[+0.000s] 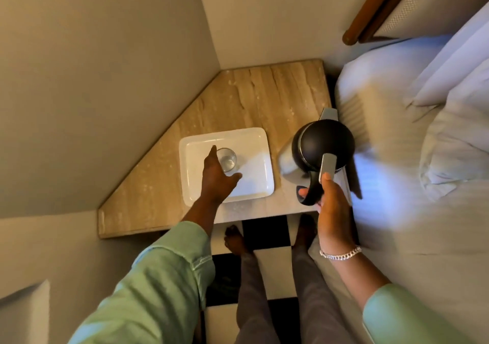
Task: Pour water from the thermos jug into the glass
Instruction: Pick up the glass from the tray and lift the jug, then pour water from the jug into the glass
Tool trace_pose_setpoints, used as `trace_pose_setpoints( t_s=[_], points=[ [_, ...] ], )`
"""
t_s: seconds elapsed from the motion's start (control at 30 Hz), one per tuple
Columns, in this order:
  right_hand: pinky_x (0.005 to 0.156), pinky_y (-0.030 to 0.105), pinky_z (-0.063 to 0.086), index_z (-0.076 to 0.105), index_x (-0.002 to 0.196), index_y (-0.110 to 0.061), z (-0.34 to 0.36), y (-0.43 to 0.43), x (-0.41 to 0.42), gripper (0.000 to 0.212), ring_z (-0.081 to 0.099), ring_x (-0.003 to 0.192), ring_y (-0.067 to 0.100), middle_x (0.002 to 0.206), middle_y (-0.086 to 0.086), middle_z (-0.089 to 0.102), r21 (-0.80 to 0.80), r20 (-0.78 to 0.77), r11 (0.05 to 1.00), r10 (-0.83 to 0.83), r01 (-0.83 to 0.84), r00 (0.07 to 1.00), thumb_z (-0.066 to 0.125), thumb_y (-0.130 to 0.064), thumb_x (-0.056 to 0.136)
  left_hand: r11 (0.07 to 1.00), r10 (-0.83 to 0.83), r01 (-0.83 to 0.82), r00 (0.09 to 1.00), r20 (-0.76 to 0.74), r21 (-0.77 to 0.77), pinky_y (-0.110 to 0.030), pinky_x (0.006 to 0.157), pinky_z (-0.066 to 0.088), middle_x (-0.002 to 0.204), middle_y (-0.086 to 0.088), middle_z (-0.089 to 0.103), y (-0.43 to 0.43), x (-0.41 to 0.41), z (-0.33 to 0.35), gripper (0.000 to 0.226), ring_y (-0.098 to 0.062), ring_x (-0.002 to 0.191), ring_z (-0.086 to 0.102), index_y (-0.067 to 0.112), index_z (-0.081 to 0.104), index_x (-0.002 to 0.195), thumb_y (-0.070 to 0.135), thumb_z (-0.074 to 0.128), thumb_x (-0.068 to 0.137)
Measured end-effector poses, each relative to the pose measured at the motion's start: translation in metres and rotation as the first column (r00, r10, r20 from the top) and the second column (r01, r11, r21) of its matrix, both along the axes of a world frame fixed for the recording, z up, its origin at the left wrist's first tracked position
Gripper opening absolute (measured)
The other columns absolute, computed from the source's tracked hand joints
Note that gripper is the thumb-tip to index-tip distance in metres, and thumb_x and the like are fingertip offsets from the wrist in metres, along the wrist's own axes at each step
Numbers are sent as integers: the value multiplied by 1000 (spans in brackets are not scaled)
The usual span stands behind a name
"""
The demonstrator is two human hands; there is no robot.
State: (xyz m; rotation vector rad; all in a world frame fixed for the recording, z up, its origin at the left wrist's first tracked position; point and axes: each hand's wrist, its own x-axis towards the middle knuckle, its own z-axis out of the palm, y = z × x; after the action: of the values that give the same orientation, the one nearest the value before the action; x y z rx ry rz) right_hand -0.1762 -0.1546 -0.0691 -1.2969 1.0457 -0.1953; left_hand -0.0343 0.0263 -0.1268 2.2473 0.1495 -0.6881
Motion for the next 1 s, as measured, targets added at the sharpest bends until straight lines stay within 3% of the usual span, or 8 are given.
trace_pose_setpoints(
  t_s=[0.13, 0.23, 0.4, 0.53, 0.67, 0.87, 0.93, 1.0],
  points=[
    [93, 49, 44, 72, 72, -30, -8, -1, 5, 48, 61, 78, 26, 67, -1, 68, 92, 59, 996, 10, -16, 998, 53, -74, 74, 999, 46, -47, 994, 99, 4, -35, 99, 44, 135, -8, 56, -6, 6, -9, 78, -29, 123, 53, 12, 42, 137, 17, 81, 69],
    [83, 47, 43, 67, 60, -27, -11, -2, 9, 47, 53, 66, 25, 56, -3, 58, 89, 52, 996, 4, -9, 999, 51, -67, 80, 1000, -4, 2, 990, 138, 17, -26, 86, 41, 116, -5, 64, -12, 10, 0, 65, -28, 111, 60, 10, 53, 124, 15, 80, 66],
    [64, 35, 42, 53, 64, -12, -9, -11, 10, 56, 47, 54, 21, 52, 4, 49, -73, 4, 997, 40, -40, 999, 41, -62, 85, 998, -48, 55, 982, 183, -32, -25, 92, 42, 124, -8, 65, -21, 14, 30, 74, -27, 116, 59, 11, 54, 128, 14, 85, 61],
    [54, 37, 35, 62, 54, -22, 2, -33, 18, 48, 45, 48, 18, 49, -3, 53, -115, -55, 992, 37, -43, 998, 51, -62, 78, 994, -82, 93, 977, 196, -51, -22, 92, 41, 125, -7, 65, -24, 14, 64, 80, -23, 115, 60, 13, 54, 131, 17, 88, 59],
    [57, 37, 42, 64, 53, -15, 25, -48, 22, 47, 52, 51, 21, 44, -5, 52, -368, -139, 917, 111, -155, 984, 54, -45, 87, 994, -99, 108, 975, 200, -34, -23, 88, 43, 124, -5, 66, -22, 10, 96, 80, -23, 113, 61, 16, 55, 130, 17, 88, 58],
    [61, 42, 45, 63, 43, -25, 74, -55, 18, 56, 58, 56, 29, 36, -5, 52, -386, -100, 868, 298, -313, 949, 43, -69, 71, 995, -97, 101, 972, 213, -11, -25, 76, 47, 120, -8, 64, -15, 5, 143, 78, -19, 95, 56, 16, 55, 127, 7, 84, 56],
    [64, 42, 47, 59, 39, -34, 101, -58, 24, 53, 62, 62, 32, 37, -5, 52, -455, -124, 788, 404, -413, 906, 34, -69, 71, 997, -74, 78, 974, 214, -11, -27, 77, 49, 121, -9, 64, -10, 2, 157, 78, -20, 96, 56, 16, 55, 127, 6, 84, 55],
    [60, 38, 44, 61, 38, -31, 128, -58, 32, 61, 61, 56, 22, 37, -5, 54, -456, -130, 754, 468, -472, 874, 34, -71, 74, 998, -55, 61, 978, 199, -23, -31, 82, 53, 125, -9, 62, -6, -1, 168, 78, -25, 105, 59, 16, 54, 127, 6, 85, 56]
  ],
)
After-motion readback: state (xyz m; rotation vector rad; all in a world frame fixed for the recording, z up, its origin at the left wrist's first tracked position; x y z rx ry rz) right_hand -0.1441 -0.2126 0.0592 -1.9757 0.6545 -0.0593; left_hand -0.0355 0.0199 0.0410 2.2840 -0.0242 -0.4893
